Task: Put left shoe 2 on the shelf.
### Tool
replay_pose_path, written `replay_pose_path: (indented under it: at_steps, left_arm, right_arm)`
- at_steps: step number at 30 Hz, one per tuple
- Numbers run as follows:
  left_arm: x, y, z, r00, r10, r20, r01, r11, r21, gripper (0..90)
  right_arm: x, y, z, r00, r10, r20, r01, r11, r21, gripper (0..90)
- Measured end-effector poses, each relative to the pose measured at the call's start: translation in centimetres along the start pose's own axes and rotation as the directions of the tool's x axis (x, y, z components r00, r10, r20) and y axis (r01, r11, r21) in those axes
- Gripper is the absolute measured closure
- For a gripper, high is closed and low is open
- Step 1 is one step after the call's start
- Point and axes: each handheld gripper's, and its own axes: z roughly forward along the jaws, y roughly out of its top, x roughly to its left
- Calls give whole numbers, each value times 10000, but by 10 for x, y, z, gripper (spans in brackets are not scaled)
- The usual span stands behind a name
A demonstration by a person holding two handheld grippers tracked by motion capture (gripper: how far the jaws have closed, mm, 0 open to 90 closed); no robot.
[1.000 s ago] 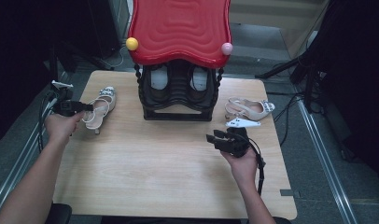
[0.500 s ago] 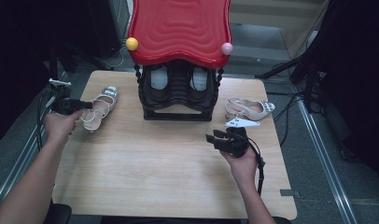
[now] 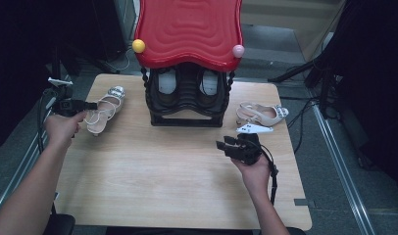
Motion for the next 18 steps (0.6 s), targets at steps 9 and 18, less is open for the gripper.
replay_pose_path:
  at_steps: [9,18]
  left_arm:
    - [-19,18,-11,9997,224,-19,-224,9997,-68,820]
    - [-44,45,-31,9987,511,19,-510,9984,-259,820]
  right_arm:
    - [0,0,0,9999,-85,82,85,10000,24,583]
    - [0,0,-1,10000,-70,57,70,10000,-9,581]
